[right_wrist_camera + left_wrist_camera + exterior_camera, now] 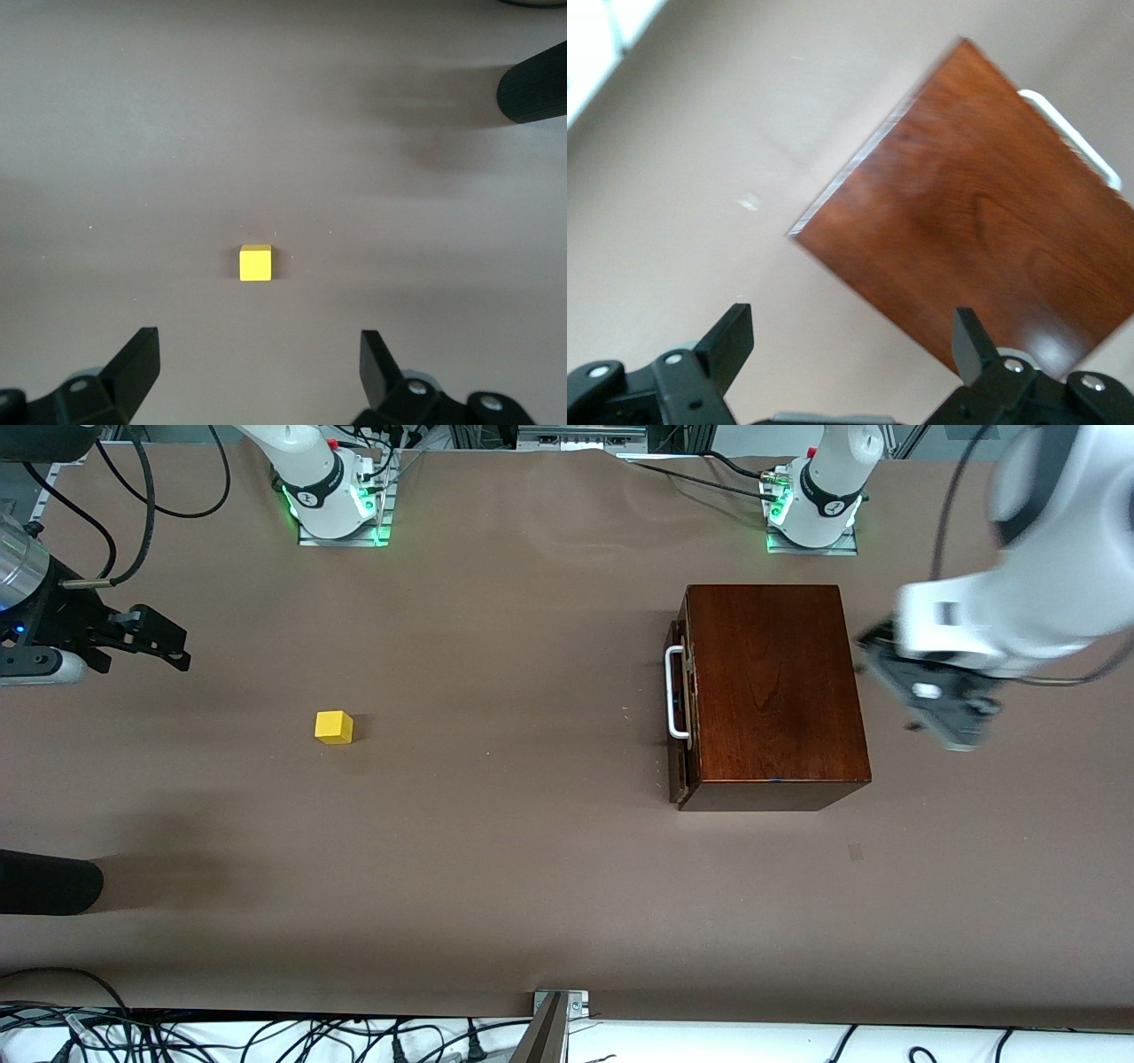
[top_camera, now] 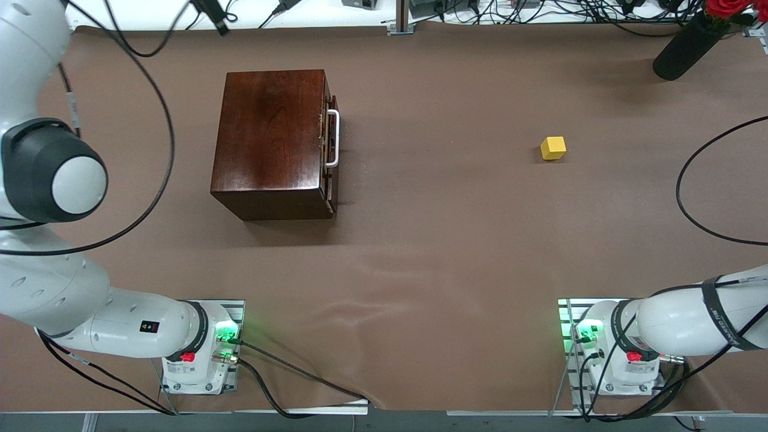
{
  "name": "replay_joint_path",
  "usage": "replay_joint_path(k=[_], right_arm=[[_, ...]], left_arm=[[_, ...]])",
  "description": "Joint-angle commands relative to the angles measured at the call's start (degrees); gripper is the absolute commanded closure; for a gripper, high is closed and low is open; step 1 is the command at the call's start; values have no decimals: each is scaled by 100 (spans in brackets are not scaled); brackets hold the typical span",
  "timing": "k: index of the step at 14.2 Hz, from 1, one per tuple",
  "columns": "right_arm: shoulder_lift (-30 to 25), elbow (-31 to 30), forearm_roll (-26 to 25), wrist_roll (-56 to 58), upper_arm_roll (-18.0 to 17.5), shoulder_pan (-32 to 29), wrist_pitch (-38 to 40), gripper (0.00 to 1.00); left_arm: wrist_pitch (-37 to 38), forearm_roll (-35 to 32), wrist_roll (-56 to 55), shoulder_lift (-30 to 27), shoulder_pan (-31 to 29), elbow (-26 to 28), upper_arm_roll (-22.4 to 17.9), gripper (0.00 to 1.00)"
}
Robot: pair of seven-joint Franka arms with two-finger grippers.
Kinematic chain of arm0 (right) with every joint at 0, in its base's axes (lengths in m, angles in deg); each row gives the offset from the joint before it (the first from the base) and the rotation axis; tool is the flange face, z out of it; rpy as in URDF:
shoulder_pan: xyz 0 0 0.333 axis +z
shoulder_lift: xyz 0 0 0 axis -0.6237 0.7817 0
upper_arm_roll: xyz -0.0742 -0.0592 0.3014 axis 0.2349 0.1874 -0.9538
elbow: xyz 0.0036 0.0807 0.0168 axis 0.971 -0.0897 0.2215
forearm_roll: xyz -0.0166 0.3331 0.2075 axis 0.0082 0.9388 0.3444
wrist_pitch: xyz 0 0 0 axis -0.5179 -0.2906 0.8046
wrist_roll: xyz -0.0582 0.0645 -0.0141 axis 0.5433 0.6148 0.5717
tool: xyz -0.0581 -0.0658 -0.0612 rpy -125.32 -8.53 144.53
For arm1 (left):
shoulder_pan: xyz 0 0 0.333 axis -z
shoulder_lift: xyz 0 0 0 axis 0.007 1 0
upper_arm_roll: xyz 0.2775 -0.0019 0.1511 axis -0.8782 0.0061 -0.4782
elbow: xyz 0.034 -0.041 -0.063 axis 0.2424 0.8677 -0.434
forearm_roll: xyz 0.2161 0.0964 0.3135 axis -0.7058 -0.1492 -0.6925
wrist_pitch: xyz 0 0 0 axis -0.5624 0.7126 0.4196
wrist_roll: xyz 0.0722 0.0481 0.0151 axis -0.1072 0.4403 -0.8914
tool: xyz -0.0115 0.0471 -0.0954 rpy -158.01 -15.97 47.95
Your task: Open drawer, take yellow block, close drawer
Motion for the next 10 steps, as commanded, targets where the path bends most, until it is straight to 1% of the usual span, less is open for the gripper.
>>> replay_joint_path(k=[1,3,5,6,7,10], right_arm=[[35,104,77,59,-16,-41,86,0],[35,104,77,59,-16,-41,86,0],[35,104,77,59,-16,-50,78,0],[35,113,77,59,-16,-50,77,0],[35,104,77,59,-16,-41,86,0],[35,104,77,59,-16,-50,77,0]], left_arm=[[-575,463,-586,-849,-210,1095,-218,0],[-584,544,-1480,-1087,-370,1193,-297,0],[-584,491,-2509,-1150,-379,1255,-359,0],[-549,482,-2827,-1185,-388,1281,-498,0],[-540,491,-2961,-1176,-388,1368,-578,0],[-540,473,-3146,-1167,-431,1405,-596,0]])
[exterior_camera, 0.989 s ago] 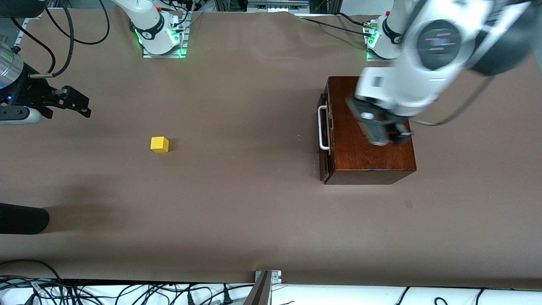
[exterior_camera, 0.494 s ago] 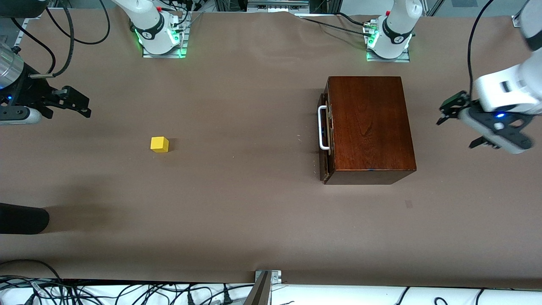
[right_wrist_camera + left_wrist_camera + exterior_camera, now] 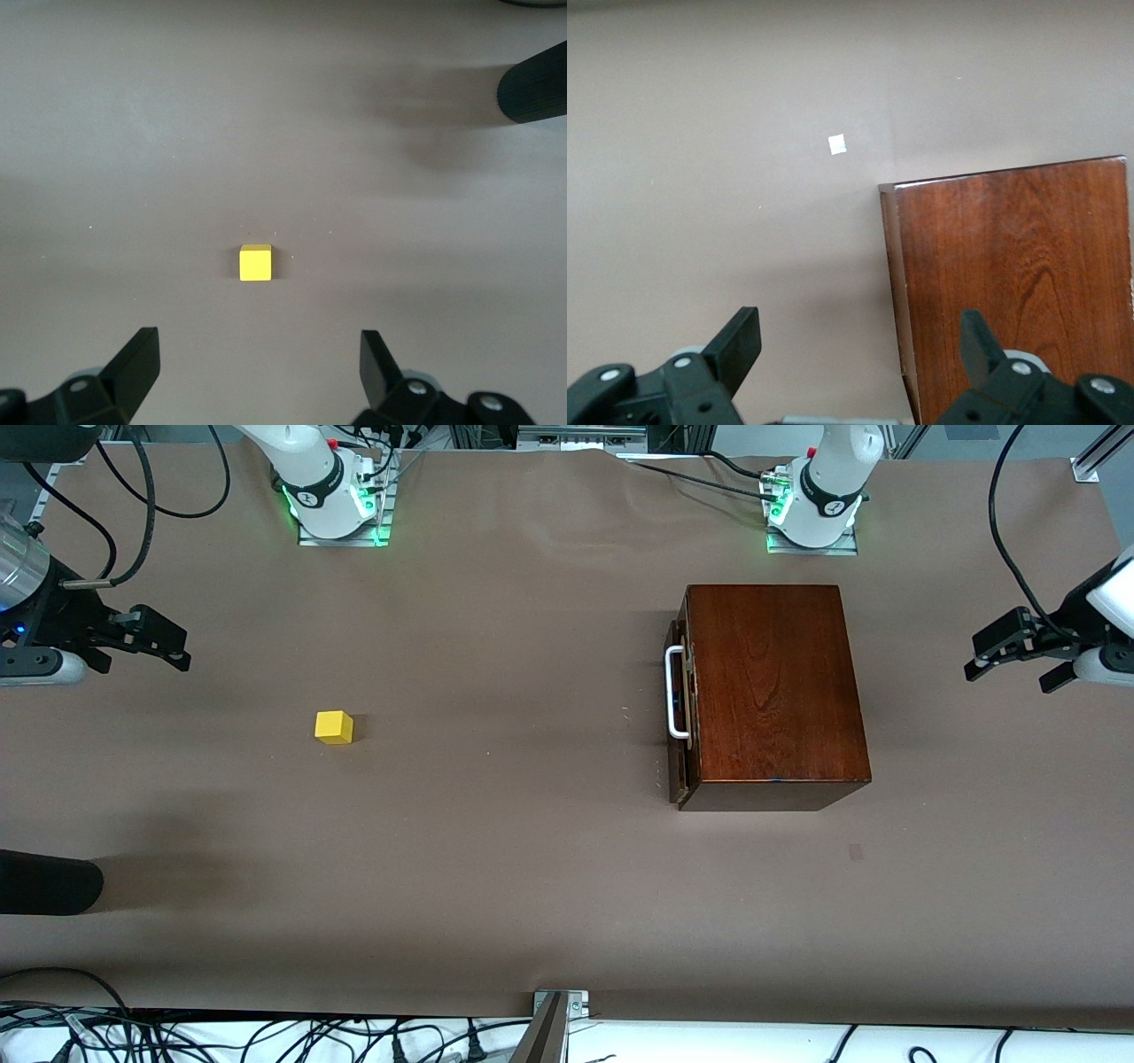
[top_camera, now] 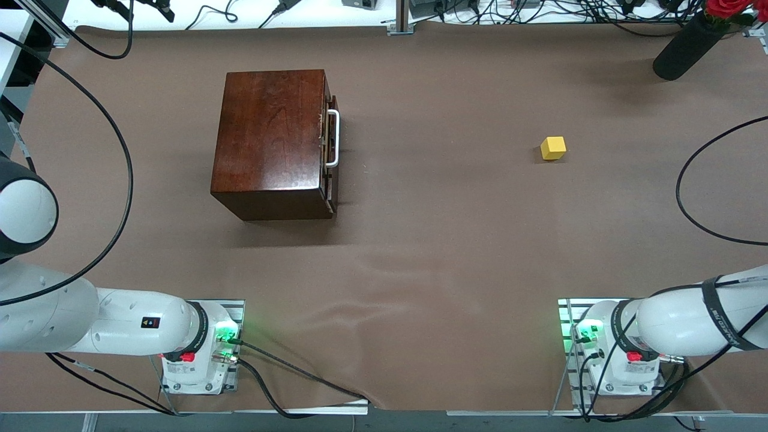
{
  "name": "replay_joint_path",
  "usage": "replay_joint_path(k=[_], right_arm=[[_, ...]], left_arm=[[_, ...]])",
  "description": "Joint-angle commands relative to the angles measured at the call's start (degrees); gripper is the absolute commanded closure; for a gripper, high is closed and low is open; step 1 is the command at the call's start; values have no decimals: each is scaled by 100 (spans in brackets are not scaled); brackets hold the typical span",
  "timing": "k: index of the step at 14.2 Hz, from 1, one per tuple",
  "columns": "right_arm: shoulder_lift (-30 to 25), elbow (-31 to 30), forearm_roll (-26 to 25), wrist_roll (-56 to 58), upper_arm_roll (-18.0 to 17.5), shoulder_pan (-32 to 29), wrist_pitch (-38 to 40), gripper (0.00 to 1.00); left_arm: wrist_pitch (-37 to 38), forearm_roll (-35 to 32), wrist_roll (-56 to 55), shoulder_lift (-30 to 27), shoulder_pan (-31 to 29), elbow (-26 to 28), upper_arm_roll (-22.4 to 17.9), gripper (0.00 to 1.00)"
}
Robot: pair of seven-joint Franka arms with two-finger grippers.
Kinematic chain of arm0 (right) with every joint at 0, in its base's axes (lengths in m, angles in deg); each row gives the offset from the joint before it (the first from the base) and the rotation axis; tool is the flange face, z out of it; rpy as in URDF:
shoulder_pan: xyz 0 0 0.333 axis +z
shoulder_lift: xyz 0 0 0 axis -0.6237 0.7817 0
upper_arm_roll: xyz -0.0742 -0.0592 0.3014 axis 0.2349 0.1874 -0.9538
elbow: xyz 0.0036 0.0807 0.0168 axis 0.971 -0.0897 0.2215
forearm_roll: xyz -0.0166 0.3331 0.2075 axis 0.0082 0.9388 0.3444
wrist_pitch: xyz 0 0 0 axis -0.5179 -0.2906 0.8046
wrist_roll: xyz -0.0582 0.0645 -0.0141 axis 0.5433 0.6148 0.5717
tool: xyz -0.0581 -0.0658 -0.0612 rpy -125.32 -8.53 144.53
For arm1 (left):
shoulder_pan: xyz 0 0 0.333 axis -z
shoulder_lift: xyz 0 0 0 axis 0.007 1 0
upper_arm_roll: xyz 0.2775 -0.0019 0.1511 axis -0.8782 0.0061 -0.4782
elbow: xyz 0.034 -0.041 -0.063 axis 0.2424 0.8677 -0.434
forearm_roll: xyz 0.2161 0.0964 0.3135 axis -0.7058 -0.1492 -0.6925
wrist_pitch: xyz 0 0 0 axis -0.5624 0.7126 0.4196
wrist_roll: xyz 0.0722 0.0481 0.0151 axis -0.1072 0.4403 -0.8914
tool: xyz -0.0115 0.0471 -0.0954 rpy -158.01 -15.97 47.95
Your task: Open drawer, take yellow block, close drawer
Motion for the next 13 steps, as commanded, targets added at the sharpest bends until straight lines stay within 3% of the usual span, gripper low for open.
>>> replay_joint_path(k=[1,13], right_arm=[[32,104,76,59,-16,-50,86,0],[32,104,76,59,10,-50,86,0]], left_arm=[[-64,41,-179,-100,-47,148,29,0],[139,-161,-162,-188,-73,166,161,0]])
